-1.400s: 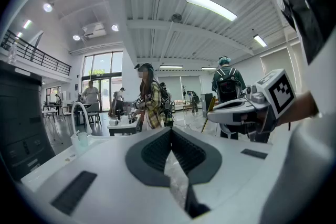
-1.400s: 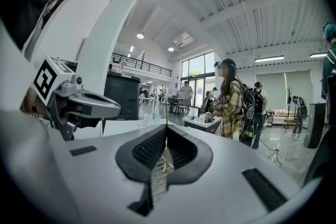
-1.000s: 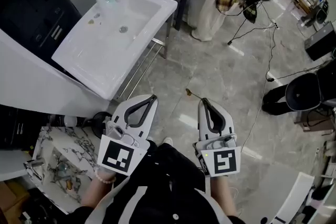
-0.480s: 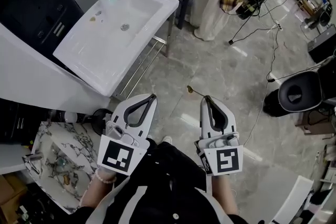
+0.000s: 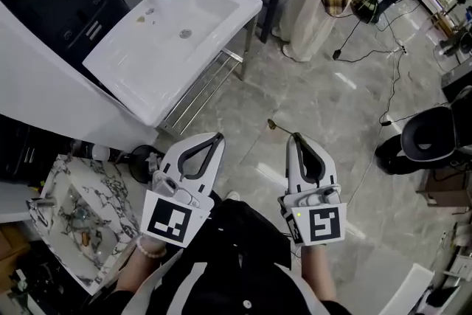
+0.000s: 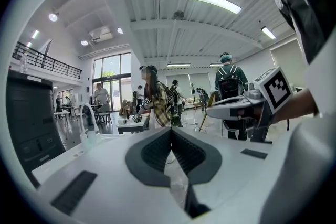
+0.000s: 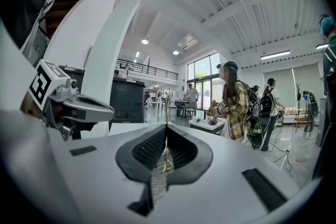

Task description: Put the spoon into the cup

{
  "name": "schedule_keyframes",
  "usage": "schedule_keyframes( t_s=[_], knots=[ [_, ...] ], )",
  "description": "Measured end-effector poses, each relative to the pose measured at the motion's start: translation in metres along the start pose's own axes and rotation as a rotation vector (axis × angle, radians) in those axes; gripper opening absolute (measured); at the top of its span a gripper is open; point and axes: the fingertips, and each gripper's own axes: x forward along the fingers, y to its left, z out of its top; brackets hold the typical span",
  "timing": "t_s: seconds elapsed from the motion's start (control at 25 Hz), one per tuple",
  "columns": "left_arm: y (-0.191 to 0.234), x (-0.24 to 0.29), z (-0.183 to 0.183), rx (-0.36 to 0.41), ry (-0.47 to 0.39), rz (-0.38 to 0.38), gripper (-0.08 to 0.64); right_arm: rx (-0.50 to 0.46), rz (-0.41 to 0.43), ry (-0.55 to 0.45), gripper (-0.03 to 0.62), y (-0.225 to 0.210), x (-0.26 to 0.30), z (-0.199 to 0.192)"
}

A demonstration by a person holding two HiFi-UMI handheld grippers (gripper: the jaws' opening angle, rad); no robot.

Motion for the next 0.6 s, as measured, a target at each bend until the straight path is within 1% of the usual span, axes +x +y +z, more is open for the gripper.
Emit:
schedule_keyframes(
  t_s=[0.16,0.32,0.48,0.6],
  knots=[
    [-0.003,-0.003,0.001,0.008,-0.012,0.040,-0.003,-0.012,0.036,-0.009,0.008,-0.001,0.001,-0.002],
    [-0.005,-0.011,-0.001,0.000,-0.019,0.078,-0.003,-0.030,0.076,-0.022,0.008,0.004,0.003,0.000],
    [-0.007,-0.013,-0.005,-0.017,-0.018,0.088,-0.003,-0.037,0.093,-0.043,0.008,0.011,0.000,0.003],
    [-0.010,-0.010,-0.002,-0.008,-0.027,0.085,-0.003,-0.042,0.092,-0.047,0.008,0.009,-0.004,0.001]
  ],
)
